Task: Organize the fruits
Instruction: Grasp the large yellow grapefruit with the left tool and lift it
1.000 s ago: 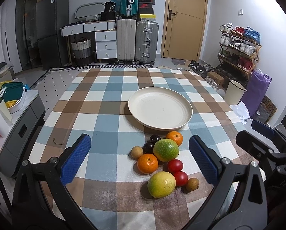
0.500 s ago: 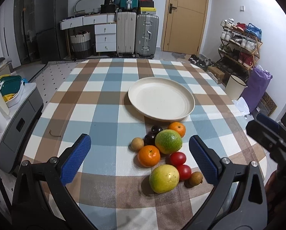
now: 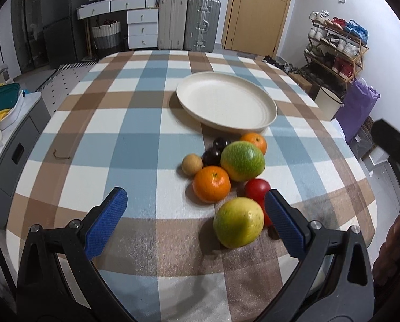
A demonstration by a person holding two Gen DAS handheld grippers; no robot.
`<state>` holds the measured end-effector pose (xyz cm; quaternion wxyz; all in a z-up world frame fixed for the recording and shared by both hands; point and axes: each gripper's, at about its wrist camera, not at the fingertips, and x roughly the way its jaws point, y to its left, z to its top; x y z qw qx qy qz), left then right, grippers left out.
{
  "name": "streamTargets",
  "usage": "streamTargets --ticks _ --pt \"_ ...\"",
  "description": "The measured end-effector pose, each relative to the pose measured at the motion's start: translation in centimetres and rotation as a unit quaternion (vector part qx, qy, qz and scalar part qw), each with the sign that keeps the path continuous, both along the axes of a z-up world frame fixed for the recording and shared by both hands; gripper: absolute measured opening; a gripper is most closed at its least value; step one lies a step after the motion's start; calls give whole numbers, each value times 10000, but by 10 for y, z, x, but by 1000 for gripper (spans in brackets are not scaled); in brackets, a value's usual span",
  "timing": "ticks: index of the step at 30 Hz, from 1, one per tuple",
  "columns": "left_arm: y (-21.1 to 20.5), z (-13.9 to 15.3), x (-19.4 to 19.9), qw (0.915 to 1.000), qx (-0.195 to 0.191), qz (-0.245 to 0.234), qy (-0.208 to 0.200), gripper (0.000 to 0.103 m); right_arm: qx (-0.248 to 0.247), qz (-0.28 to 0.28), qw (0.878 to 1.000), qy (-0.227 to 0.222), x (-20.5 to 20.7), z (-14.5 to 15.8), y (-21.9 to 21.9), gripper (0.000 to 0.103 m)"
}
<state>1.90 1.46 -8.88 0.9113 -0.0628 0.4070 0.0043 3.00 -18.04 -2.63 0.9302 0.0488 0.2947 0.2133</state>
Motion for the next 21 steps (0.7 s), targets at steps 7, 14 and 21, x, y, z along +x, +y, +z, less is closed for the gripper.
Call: streamTargets --ticks 7,14,21 --pt "-7 -17 5 9992 -177 -212 287 102 6 -1 10000 20 -1 -2 -1 103" --pt "-14 -33 11 9981 -198 -319 480 97 11 -10 10000 28 0 -2 -2 103" --pt "-16 -42 13 9941 -635 -609 640 74 11 -19 10000 44 1 -4 -3 103"
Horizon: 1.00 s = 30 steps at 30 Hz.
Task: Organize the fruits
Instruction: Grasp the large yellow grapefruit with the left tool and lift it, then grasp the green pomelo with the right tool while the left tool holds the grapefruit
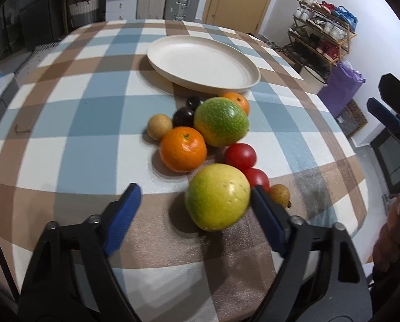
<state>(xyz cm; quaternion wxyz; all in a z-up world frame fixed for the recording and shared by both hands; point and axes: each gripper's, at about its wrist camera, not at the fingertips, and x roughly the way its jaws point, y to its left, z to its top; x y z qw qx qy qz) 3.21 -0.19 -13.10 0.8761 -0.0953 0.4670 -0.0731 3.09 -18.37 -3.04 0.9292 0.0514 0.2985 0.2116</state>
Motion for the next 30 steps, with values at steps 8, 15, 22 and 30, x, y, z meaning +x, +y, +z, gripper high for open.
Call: streamTargets --ticks 8,15,22,30 --pt "5 -9 -1 9977 -624 -268 47 46 275 219 9993 129 2 -5 -4 103" --pt "5 -7 -9 9971 -650 -390 -73 46 408 299 9984 246 4 -12 -3 103" --pt "18 8 -16 9971 -608 -331 -305 46 560 528 9957 520 16 -20 7 103" --pt "41 25 -18 9967 -557 -167 -560 46 904 720 9872 1097 37 -42 19 103"
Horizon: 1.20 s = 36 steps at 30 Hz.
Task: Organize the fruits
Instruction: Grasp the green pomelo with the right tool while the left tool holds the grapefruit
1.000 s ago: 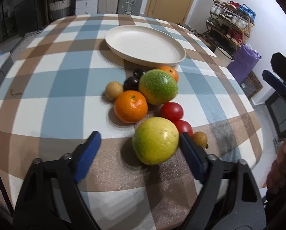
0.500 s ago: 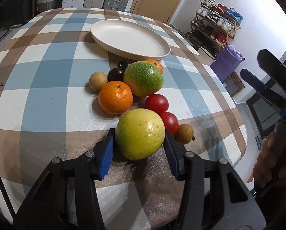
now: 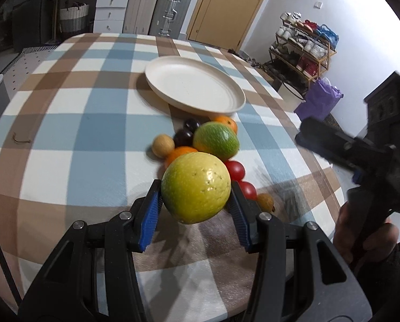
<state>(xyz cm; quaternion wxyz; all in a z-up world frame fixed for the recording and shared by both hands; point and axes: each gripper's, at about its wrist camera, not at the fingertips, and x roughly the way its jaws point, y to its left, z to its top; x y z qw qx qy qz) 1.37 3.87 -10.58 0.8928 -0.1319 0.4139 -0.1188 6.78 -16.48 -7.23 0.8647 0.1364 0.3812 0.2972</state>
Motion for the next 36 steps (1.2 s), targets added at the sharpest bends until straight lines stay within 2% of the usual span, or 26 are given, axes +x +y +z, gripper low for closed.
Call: streamTargets --ticks 10,18,26,31,36 --pt "20 13 6 9998 -78 94 -139 46 185 144 9977 642 24 -26 16 103" --pt "30 6 16 9997 -187 163 -49 46 482 207 9914 1195 43 -46 28 103" --pt "35 5 22 9996 -224 179 -48 46 718 275 9862 1465 53 -54 39 102" --pt "35 5 25 9995 -249 175 -38 46 666 285 9860 1504 57 -56 45 97" --pt "38 5 29 9994 -274 201 -31 46 603 250 9861 1526 60 -60 49 86"
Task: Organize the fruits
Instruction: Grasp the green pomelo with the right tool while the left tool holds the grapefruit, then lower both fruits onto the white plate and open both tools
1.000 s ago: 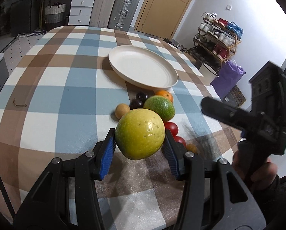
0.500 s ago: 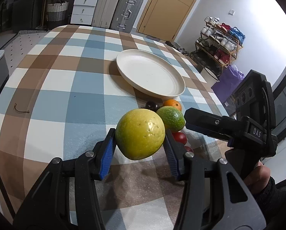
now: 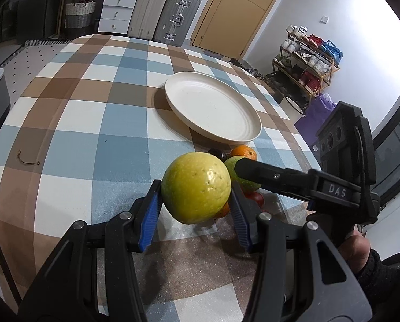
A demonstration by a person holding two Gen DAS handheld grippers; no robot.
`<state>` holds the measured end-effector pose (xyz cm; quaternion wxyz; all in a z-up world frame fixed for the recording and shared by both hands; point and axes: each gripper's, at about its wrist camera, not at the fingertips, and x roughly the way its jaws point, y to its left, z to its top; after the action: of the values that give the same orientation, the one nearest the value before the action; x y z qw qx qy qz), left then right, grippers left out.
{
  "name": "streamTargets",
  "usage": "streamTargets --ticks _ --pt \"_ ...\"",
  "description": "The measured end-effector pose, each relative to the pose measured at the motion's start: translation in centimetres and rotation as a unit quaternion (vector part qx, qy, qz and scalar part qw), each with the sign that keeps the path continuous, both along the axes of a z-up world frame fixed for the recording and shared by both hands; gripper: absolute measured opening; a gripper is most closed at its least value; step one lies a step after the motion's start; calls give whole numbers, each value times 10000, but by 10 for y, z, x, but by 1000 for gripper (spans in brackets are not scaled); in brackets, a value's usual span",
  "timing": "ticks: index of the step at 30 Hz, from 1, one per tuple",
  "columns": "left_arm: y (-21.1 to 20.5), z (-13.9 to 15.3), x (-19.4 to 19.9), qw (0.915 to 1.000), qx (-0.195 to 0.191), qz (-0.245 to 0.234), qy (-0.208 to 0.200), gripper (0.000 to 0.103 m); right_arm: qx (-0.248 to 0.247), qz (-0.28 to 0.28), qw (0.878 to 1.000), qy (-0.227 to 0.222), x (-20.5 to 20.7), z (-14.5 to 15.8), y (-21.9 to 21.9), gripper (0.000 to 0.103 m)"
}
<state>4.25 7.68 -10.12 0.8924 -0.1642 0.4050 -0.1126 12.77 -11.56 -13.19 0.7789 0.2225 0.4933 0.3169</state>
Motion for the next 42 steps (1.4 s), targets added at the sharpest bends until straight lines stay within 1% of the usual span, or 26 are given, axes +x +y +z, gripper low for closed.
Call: streamTargets --ticks 1,3,4,7,15,19,25,34,42 --pt "1 0 1 10000 1 13 -1 46 -29 -9 10000 -12 0 0 0 83" --pt "2 0 3 10000 -3 21 2 46 -76 5 10000 22 1 -2 2 52" --pt "2 1 4 10000 -5 24 1 46 -111 -13 9999 64 0 -3 0 51" --pt "3 2 6 10000 6 29 -9 46 27 -65 9999 127 1 -9 -5 50" --pt "-2 8 19 10000 74 15 -28 46 22 -68 9996 -258 -6 5 -12 50" --pt "-9 13 28 9999 113 -43 -29 46 165 -69 9991 -387 -8 13 -18 50" --pt "-19 17 48 9999 109 -133 -17 46 354 -5 9966 -749 -5 34 -26 50" --pt "-35 25 96 9996 75 -267 37 46 463 -68 9946 -927 28 51 -41 50" --pt "-45 27 146 9993 69 -349 146 46 558 -158 9952 -791 71 49 -49 50"
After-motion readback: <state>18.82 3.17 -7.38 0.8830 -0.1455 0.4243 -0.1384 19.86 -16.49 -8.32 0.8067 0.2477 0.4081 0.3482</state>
